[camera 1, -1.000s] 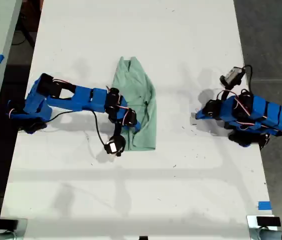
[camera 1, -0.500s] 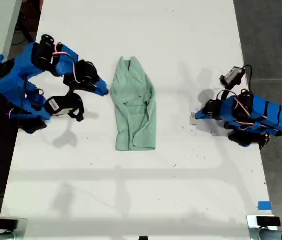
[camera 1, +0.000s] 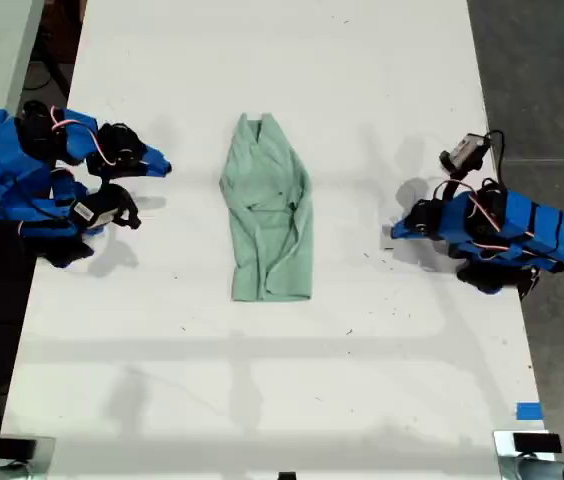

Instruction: Fold t shirt

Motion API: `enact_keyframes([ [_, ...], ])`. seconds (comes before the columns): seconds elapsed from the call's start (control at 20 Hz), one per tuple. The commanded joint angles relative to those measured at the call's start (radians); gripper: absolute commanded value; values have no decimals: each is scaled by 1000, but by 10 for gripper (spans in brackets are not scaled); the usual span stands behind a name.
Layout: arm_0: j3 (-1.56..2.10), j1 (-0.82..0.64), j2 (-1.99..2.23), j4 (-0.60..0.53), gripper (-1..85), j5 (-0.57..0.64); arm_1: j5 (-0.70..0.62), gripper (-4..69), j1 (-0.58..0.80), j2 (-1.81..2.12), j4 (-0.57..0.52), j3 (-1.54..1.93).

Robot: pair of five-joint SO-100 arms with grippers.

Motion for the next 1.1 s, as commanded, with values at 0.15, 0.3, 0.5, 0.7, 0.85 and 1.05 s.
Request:
enact_keyframes([
  [0.15, 508, -18, 597, -138, -3, 100, -20, -9, 0, -3, -3, -6],
  [0.3, 528, 12, 591, -153, -3, 81, -18, -9, 2, -3, -3, -6],
  [0.5, 537, 5, 591, -152, -3, 67, -15, -9, 5, -3, -5, -6],
  [0.7, 540, 2, 591, -150, -3, 67, -3, -9, 5, -3, -11, -3],
  [0.85, 543, 2, 591, -152, -3, 69, -2, -9, 5, -3, -11, -3],
  [1.05, 545, 2, 591, -152, -3, 71, -2, -9, 5, -3, -11, -3],
])
